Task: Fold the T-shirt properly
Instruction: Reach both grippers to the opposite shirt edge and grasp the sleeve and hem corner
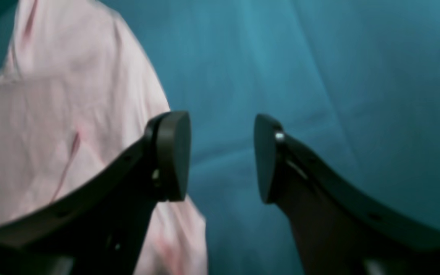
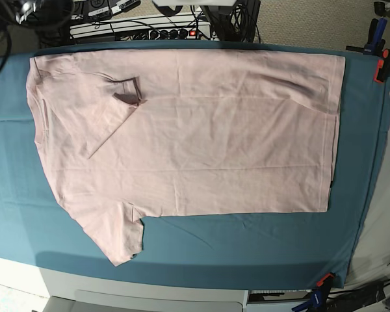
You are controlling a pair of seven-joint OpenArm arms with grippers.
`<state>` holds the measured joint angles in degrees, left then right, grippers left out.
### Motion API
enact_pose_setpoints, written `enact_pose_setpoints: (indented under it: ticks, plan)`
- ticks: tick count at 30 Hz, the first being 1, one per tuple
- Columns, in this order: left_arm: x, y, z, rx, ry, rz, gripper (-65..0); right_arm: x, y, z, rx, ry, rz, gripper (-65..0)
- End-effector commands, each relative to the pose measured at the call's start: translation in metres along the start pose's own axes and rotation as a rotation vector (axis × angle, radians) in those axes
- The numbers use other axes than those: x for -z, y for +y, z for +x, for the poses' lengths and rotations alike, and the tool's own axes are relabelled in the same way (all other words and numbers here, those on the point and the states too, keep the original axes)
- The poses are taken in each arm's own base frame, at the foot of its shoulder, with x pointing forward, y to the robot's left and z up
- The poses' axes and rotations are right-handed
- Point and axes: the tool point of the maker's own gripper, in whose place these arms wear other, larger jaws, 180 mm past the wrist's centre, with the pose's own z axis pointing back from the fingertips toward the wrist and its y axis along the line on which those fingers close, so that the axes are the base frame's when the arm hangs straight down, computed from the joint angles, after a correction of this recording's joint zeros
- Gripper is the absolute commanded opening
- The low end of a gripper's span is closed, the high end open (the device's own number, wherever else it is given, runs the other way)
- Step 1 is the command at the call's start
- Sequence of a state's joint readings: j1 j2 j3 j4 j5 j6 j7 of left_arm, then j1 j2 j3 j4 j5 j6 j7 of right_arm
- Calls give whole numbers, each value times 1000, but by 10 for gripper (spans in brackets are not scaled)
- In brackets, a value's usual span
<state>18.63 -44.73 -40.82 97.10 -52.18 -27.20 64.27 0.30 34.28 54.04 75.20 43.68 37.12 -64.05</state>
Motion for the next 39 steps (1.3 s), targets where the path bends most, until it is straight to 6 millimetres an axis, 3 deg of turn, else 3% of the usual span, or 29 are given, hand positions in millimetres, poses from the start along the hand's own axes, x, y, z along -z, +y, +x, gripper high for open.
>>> enact_pose_setpoints:
  ticks: [1,4,11,17,20,24,29,34,39]
  plan:
    - [-9,10,31,38,-75,31,-423,-2,0,32,-37,-78,-17,-376]
    - [6,12,55,59,-96,33,-423,22,16,49,-121,-92,-56,-376]
    - [83,0,97,-4,-33,-79,-423,84,74,73,-275,-26,-28,-376]
    - [127,-6,162,-163,-58,-175,-435,136,93,78,-92,-2,65,-376]
    - [147,-15,180,-278,-42,-210,-445,156,109,70,8,30,126,-376]
    - [174,-31,173,-398,4,-240,-445,167,131,64,45,47,175,-376]
    - [197,-52,142,-433,94,-233,-445,174,152,59,50,50,213,-376]
    - [206,-61,126,-433,134,-223,-445,175,158,56,48,52,228,-376]
    - [208,-79,131,-424,125,-280,-445,175,160,57,40,46,238,-376]
